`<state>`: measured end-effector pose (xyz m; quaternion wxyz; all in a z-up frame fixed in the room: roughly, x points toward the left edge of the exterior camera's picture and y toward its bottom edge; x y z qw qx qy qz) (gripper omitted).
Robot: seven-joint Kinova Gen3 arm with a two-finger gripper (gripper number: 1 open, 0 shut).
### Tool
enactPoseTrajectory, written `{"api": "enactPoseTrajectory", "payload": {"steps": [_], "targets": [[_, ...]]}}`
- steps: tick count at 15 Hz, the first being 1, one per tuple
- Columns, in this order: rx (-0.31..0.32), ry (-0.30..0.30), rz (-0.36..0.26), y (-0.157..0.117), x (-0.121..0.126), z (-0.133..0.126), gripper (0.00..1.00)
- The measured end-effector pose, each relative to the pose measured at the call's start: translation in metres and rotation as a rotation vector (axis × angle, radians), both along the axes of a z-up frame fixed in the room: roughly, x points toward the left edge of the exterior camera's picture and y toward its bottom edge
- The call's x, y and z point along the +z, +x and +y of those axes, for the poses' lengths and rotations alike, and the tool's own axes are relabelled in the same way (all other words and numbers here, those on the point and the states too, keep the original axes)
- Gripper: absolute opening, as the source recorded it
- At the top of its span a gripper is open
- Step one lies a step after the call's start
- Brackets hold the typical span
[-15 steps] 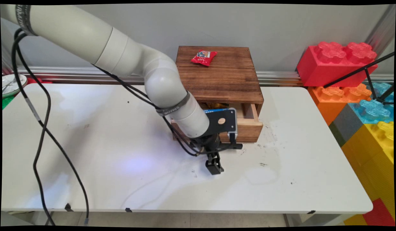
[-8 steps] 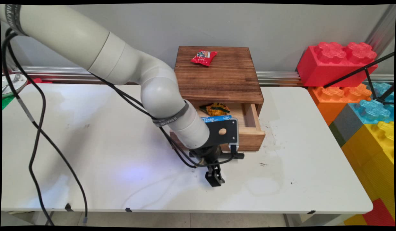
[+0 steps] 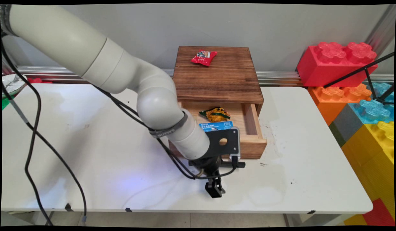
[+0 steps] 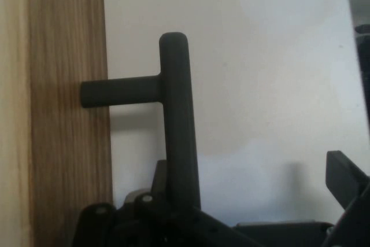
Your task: Open the drawer
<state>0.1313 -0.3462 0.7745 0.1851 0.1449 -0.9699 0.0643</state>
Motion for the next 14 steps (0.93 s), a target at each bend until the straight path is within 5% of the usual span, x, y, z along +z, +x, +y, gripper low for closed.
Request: {"api": "enactPoseTrajectory", "payload": {"steps": [14], "targets": [[-0.002, 0.037, 0.024, -0.017, 0.001, 0.048, 1.00]]}}
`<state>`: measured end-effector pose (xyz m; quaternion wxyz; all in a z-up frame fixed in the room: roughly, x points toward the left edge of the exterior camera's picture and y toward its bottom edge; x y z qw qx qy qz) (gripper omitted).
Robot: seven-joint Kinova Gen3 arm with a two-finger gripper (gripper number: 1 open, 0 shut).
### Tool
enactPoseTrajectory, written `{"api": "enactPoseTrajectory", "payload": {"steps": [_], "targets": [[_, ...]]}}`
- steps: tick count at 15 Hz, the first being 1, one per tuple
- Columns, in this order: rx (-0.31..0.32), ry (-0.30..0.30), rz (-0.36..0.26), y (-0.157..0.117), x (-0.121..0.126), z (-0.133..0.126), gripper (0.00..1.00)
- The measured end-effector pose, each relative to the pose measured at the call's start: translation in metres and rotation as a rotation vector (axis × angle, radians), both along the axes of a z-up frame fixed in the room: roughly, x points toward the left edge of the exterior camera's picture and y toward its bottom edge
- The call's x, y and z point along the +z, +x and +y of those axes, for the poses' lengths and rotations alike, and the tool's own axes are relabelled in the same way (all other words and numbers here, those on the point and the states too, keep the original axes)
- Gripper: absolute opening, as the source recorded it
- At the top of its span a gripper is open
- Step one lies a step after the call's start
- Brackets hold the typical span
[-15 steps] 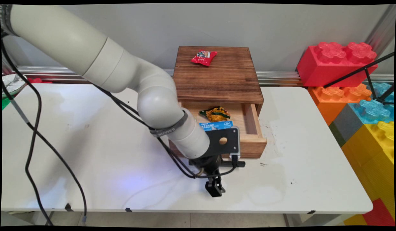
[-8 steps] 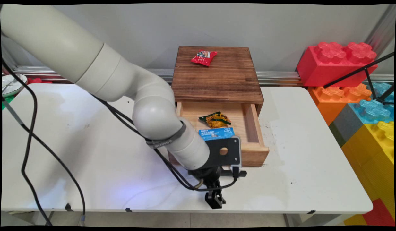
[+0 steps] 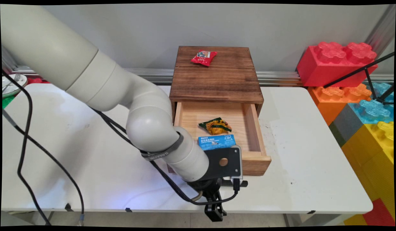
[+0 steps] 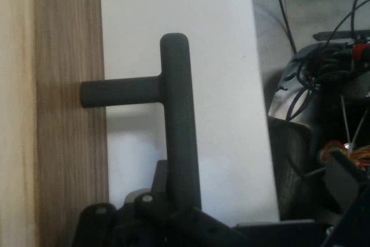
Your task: Open the drawer
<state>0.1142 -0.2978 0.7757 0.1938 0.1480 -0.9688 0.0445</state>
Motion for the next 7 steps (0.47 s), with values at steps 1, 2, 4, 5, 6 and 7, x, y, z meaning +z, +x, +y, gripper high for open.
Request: {"api": "enactPoseTrajectory", "payload": {"steps": [1, 2, 4, 5, 6, 7], "targets": [[0.001, 0.003, 0.002, 0.000, 0.000, 0.002, 1.00], [0.001, 0.006, 0.004, -0.001, 0.000, 0.005, 1.00], [0.003, 0.011, 0.008, -0.001, 0.001, 0.009, 1.00], [0.005, 0.013, 0.010, -0.001, 0.001, 0.011, 1.00], [0.008, 0.014, 0.014, -0.001, 0.002, 0.013, 1.00], [0.012, 0.015, 0.019, -0.001, 0.003, 0.014, 1.00]]}}
